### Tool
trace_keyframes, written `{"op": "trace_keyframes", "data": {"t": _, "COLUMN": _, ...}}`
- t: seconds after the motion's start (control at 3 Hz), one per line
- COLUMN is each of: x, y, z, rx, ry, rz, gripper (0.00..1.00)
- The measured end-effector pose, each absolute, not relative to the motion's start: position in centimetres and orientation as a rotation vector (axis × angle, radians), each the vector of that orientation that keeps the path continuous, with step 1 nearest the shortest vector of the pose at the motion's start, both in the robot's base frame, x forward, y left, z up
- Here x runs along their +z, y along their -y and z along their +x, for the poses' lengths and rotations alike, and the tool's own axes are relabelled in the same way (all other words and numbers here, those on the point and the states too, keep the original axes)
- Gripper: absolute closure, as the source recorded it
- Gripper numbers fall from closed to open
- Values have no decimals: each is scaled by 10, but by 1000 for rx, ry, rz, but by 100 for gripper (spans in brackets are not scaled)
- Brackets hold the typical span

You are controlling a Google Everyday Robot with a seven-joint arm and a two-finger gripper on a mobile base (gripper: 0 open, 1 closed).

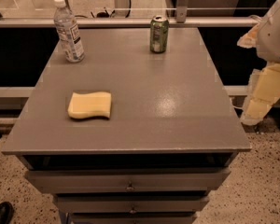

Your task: Move green can near sponge

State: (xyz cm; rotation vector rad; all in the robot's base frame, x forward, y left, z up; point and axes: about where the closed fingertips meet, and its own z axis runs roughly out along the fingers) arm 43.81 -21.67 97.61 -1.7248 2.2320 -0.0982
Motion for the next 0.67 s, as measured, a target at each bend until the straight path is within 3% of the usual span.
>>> {"op": "trace_keyframes", "data": {"t": 0.67, "x": 975, "y": 212, "z": 451, "rx": -113, "ry": -2198, "rz": -1711, "gripper": 0}}
